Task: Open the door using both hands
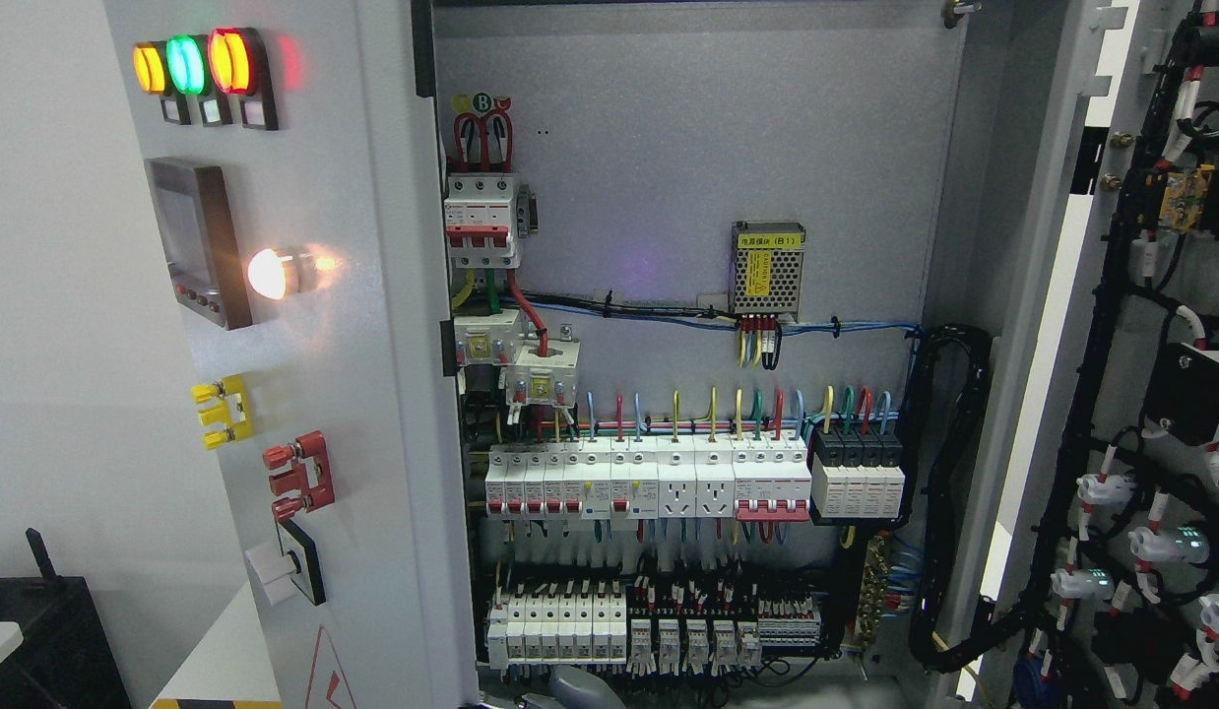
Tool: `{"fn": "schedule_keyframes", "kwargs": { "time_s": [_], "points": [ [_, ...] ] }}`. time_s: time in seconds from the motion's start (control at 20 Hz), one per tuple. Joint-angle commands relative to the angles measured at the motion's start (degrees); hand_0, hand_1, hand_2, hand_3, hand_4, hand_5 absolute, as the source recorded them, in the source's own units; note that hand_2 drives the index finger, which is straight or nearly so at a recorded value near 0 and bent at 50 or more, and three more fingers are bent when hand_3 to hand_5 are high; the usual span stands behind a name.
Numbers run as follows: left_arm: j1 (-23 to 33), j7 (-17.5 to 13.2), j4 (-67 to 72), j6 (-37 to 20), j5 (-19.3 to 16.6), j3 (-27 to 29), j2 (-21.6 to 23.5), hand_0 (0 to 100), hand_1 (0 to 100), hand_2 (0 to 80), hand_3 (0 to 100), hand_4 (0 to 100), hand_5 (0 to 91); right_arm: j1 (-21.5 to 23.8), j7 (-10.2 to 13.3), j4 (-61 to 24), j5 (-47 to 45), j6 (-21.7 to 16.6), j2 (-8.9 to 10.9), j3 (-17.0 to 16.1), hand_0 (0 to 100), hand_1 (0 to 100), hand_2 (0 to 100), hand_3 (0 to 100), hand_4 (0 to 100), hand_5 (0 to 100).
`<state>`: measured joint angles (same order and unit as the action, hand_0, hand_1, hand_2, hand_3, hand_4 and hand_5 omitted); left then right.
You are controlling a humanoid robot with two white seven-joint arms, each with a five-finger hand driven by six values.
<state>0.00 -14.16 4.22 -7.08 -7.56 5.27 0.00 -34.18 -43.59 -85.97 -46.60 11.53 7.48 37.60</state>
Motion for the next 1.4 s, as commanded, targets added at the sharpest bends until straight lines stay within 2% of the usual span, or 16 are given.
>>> {"fn": "schedule_keyframes", "kwargs": {
  "time_s": [0.0,0.3,0.45,0.95,1.25,1.35],
  "points": [
    [0.44,0.01,0.00,0.04,0.00,0.00,0.44,0,0,0.0,0,4,0.0,0.25,0.08,-1.22,0.10,0.25,-1.67,1.42,0,0,0,0,0,0],
    [0.44,0.01,0.00,0.04,0.00,0.00,0.44,0,0,0.0,0,4,0.0,0.25,2.36,-0.78,0.28,0.33,-1.68,2.74,0,0,0,0,0,0],
    [0.44,0.01,0.00,0.04,0.00,0.00,0.35,0,0,0.0,0,4,0.0,0.17,2.37,-0.96,0.19,0.25,-1.77,3.18,0,0,0,0,0,0],
    [0.44,0.01,0.00,0.04,0.00,0.00,0.44,0,0,0.0,0,4,0.0,0.25,2.37,-1.57,0.19,0.25,-4.05,4.15,0,0,0,0,0,0],
    [0.44,0.01,0.00,0.04,0.00,0.00,0.44,0,0,0.0,0,4,0.0,0.96,2.45,-1.75,0.46,0.25,-4.23,4.24,0,0,0,0,0,0],
    [0.44,0.01,0.00,0.04,0.00,0.00,0.44,0,0,0.0,0,4,0.0,1.22,3.41,-1.75,0.63,0.16,-4.23,4.24,0,0,0,0,0,0]
  ]
}}
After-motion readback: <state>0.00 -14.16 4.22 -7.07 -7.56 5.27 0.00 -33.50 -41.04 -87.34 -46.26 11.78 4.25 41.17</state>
